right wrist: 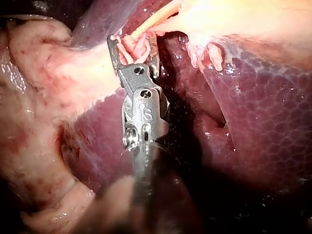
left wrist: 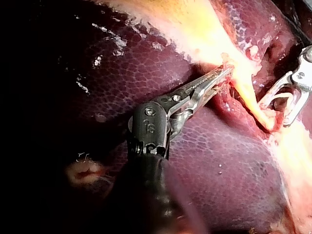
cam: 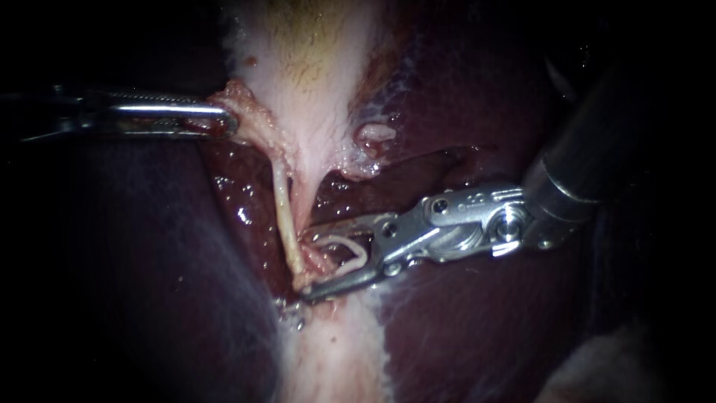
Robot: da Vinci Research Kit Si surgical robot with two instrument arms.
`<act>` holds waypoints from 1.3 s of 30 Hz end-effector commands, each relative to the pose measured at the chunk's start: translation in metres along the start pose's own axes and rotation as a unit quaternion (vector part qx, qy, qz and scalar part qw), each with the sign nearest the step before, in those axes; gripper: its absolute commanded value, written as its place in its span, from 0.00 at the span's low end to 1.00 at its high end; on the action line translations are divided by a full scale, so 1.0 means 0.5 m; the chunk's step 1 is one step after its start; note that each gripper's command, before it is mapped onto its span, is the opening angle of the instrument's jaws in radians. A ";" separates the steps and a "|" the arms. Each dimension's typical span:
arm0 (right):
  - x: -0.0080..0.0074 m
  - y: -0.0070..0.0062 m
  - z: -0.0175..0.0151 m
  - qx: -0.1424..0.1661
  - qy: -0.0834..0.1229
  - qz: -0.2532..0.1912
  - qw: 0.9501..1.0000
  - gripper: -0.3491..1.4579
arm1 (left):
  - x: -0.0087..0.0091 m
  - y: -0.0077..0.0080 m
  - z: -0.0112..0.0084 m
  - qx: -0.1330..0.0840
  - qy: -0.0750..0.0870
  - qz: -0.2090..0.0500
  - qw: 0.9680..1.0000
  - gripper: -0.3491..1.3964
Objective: Clipping first clip left tube
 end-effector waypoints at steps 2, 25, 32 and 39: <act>0.0002 -0.0003 -0.0010 -0.001 0.001 0.000 1.000 0.47 | 0.0000 0.0000 0.0000 0.000 0.000 0.000 1.000 0.00; 0.0005 -0.0023 -0.0120 -0.014 0.007 0.004 1.000 0.47 | -0.0001 0.0000 0.0000 0.000 0.000 0.000 1.000 0.00; 0.0009 -0.0037 -0.0136 -0.013 0.008 0.005 1.000 0.47 | -0.0001 0.0000 -0.0001 0.000 0.000 0.000 1.000 0.00; 0.0018 -0.0054 -0.0131 -0.012 0.008 0.005 1.000 0.47 | -0.0001 -0.0001 -0.0001 0.000 0.000 0.000 1.000 0.00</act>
